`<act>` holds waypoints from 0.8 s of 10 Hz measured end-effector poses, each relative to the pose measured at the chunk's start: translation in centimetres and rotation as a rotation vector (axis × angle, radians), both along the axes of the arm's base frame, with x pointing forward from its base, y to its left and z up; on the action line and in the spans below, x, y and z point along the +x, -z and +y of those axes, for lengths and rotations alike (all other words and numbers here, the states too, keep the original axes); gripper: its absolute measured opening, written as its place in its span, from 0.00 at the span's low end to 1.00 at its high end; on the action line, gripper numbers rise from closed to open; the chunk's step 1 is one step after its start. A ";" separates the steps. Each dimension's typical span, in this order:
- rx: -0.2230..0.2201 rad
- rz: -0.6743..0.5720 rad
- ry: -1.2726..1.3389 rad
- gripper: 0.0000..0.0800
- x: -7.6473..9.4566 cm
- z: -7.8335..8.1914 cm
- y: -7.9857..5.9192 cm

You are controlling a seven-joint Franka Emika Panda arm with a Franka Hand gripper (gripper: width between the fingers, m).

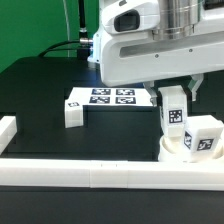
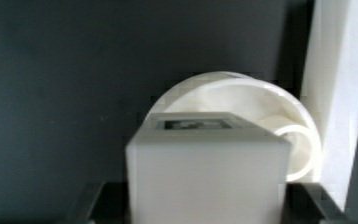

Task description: Assemble stool

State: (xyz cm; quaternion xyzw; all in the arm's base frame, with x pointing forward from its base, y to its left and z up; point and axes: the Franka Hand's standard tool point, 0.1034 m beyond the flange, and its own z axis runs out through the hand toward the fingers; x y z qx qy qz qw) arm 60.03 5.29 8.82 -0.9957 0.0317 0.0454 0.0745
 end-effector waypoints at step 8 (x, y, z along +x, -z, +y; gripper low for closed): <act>-0.016 0.139 0.516 0.43 -0.6 1.7 -0.1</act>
Offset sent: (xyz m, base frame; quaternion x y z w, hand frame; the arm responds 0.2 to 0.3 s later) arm 0.0044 0.0074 -0.0086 -0.0402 -0.0381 0.1625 0.9851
